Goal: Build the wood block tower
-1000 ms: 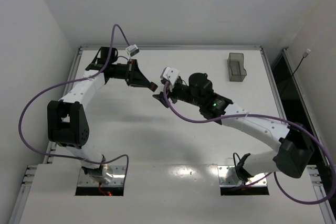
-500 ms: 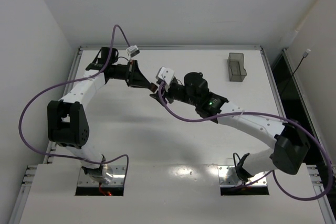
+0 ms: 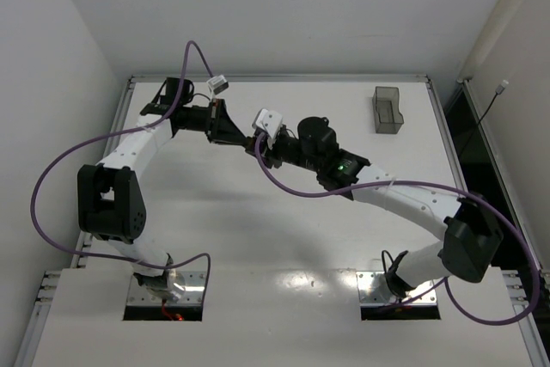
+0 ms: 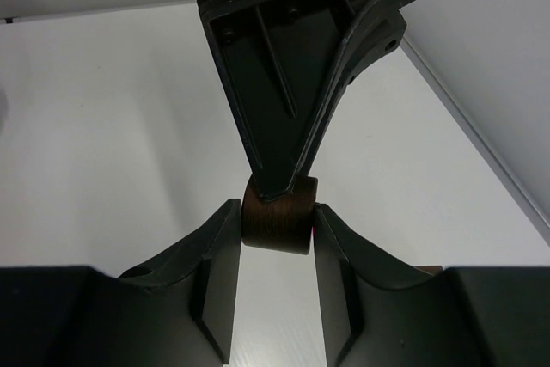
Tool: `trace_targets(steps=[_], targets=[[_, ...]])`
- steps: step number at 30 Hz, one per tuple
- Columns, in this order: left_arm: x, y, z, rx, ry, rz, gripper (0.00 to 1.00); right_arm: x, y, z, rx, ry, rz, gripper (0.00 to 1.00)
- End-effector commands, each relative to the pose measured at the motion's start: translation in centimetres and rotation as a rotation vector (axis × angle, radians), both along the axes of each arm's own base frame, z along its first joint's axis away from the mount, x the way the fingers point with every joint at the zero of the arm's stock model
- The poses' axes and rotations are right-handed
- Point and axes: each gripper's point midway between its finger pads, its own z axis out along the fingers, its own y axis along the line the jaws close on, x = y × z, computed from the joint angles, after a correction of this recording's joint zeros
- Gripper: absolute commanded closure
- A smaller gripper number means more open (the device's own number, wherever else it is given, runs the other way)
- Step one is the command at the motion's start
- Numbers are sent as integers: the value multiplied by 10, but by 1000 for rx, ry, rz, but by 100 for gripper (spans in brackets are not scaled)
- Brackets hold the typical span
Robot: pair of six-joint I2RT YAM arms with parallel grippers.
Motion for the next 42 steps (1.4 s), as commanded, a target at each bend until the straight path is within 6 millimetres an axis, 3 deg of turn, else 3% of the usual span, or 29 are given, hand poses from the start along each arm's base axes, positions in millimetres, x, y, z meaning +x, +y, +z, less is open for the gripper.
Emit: trace_targets(steps=[1,8,11,12,13,16,21,24,25,28,30,33,35,36,37,39,40,42], targets=[[-23,-1,41,-120,-90,-120,100,1,11,34,70,-65,28,75],[-22,-1,44,-115,-110,-115,100,2,13,34,70,-65,28,99],[-17,-2,37,-88,-97,-90,72,2,13,34,70,-65,28,100],[-15,-3,35,-80,-109,-81,56,2,13,34,70,-65,28,100],[-15,-3,37,-72,-121,-72,30,1,12,38,77,-71,28,100],[-11,0,36,-51,-133,-42,0,0,8,43,84,-79,19,100],[6,9,29,14,-152,56,0,-2,-3,43,79,-76,7,100],[39,40,16,153,-179,282,0,2,-15,43,86,-23,-60,100],[59,62,18,183,-228,390,0,9,-23,38,77,3,-106,100],[87,109,7,301,-215,656,0,22,-42,41,96,97,-221,100],[96,128,-13,442,-236,747,0,33,-48,33,68,203,-277,100],[103,148,-21,554,-276,836,0,48,-57,24,34,326,-356,100],[104,155,-25,596,-285,869,0,55,-59,22,35,371,-364,100],[106,160,-27,620,-283,893,0,64,-62,32,54,374,-377,100],[105,164,-32,642,-264,904,0,69,-64,17,20,425,-400,100],[109,169,-29,689,-274,946,0,82,-66,24,44,463,-418,100],[107,170,-30,718,-265,946,0,87,-67,4,0,524,-434,100],[110,176,-34,771,-263,970,0,99,-70,6,30,572,-466,100]])
